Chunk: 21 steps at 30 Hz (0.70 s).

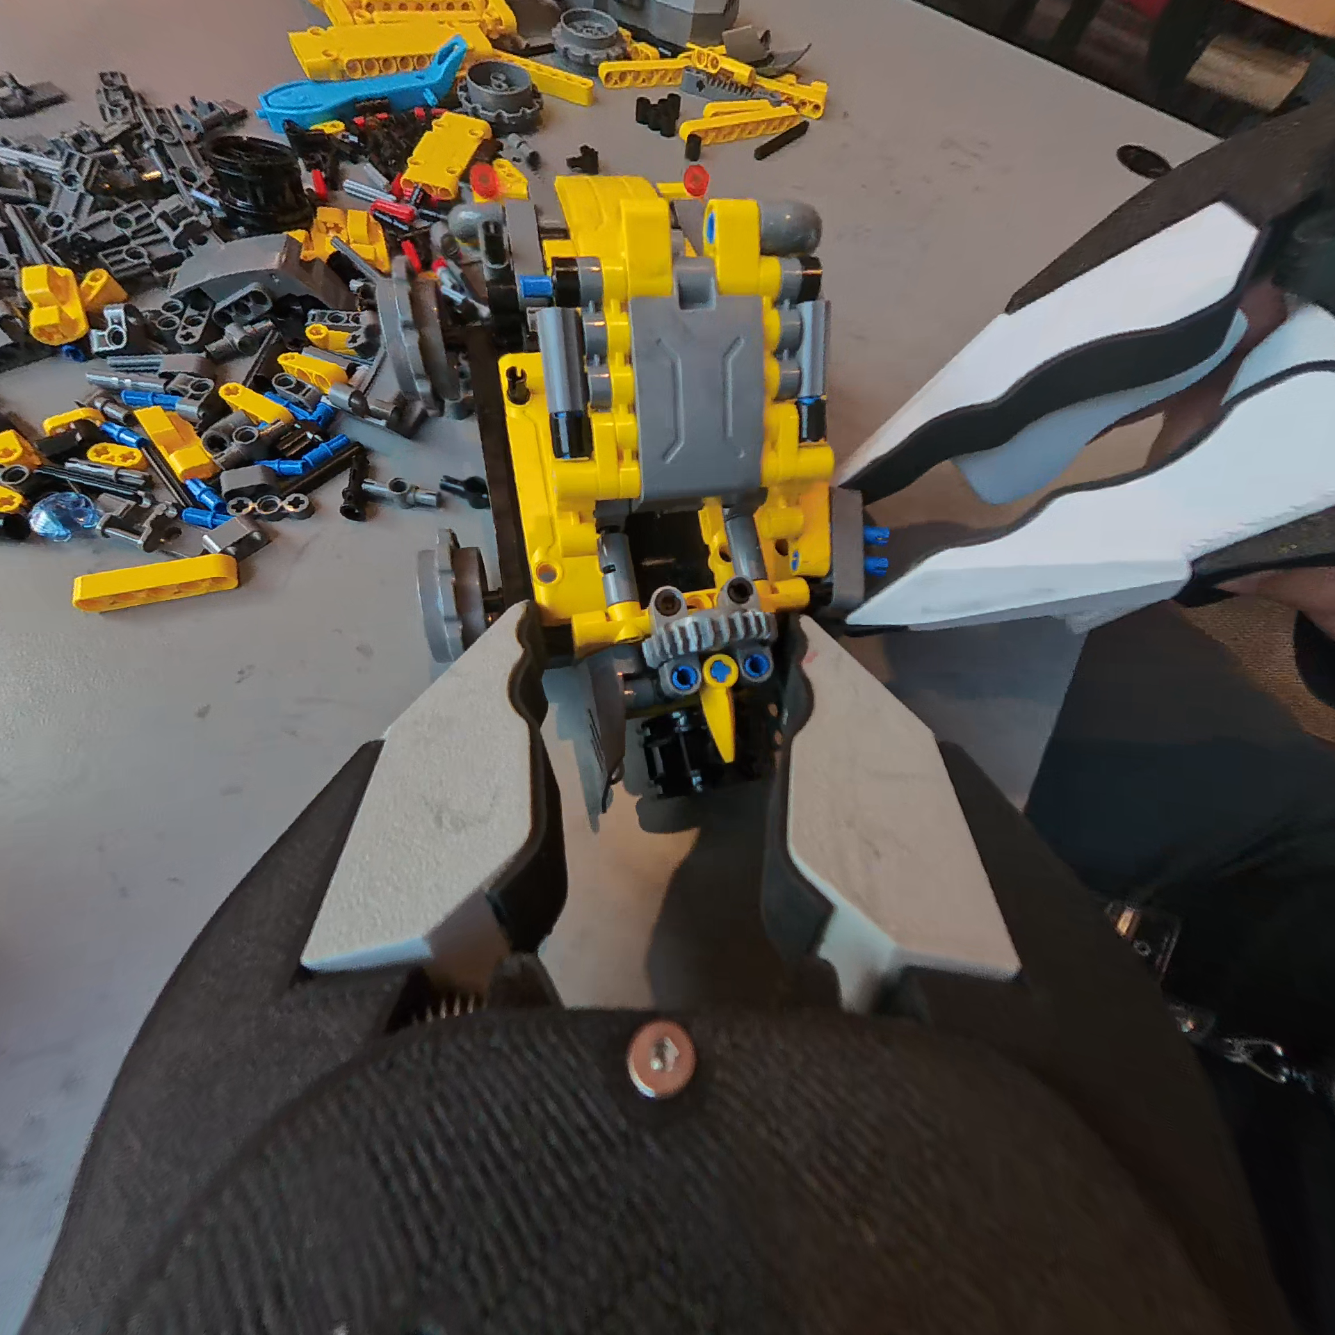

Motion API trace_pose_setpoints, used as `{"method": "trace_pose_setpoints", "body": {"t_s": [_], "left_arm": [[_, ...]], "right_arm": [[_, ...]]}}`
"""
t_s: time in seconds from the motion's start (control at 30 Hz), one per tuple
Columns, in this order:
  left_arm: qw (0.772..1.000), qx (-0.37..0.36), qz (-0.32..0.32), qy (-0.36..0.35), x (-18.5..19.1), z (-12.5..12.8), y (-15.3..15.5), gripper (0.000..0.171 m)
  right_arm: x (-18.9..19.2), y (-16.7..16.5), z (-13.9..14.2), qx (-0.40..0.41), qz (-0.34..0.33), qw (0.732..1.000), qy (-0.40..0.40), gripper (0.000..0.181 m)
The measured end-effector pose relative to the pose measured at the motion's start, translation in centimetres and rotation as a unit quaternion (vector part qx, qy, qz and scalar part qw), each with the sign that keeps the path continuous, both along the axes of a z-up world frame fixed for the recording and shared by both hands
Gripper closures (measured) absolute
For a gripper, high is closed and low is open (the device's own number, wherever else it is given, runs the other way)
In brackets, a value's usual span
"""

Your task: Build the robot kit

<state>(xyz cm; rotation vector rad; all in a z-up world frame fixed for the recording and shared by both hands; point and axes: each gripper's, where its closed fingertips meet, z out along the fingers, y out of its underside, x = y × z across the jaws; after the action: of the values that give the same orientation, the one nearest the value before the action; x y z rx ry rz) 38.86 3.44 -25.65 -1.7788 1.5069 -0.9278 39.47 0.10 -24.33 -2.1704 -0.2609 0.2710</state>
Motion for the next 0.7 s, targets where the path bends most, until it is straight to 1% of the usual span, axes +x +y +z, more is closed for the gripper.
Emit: {"method": "trace_pose_setpoints", "body": {"t_s": [0.03, 0.1, 0.17, 0.27, 0.33, 0.47, 0.5, 0.63, 0.7], "left_arm": [[1.0, -0.001, -0.003, -0.001, 0.0, 0.0, -0.1, 0.107], [1.0, -0.007, -0.011, -0.003, 0.0, 0.0, -0.5, 0.107], [1.0, -0.009, -0.01, -0.005, 0.2, 0.1, -0.8, 0.107], [1.0, -0.005, -0.007, -0.003, 0.2, 0.0, -1.1, 0.107], [1.0, -0.014, -0.005, -0.007, 0.1, 0.1, -1.1, 0.108], [0.999, -0.032, 0.012, -0.019, 0.2, 0.4, -0.9, 0.108], [0.999, -0.032, 0.012, -0.019, 0.2, 0.4, -0.9, 0.108], [0.999, -0.022, 0.024, -0.019, 0.2, 0.4, -1.0, 0.108], [0.999, -0.023, 0.022, -0.015, 0.0, 0.3, -1.2, 0.108]], "right_arm": [[0.0, -0.2, 0.0, -0.002, 0.008, 1.0, -0.009, 0.153], [0.0, -0.5, 0.1, -0.012, 0.047, 0.998, -0.028, 0.153], [0.2, -0.8, 0.1, -0.031, 0.061, 0.998, -0.016, 0.153], [0.4, -1.1, 0.0, -0.039, 0.054, 0.998, -0.02, 0.153], [0.4, -1.2, 0.0, -0.036, 0.039, 0.998, -0.017, 0.153], [0.3, -1.2, 0.0, -0.024, 0.0, 0.998, 0.066, 0.153], [0.4, -1.3, -0.1, -0.024, -0.003, 0.997, 0.074, 0.153], [0.5, -1.3, 0.3, -0.038, -0.009, 0.997, 0.063, 0.154], [0.2, -1.4, 0.1, -0.058, 0.007, 0.994, 0.091, 0.153]]}}
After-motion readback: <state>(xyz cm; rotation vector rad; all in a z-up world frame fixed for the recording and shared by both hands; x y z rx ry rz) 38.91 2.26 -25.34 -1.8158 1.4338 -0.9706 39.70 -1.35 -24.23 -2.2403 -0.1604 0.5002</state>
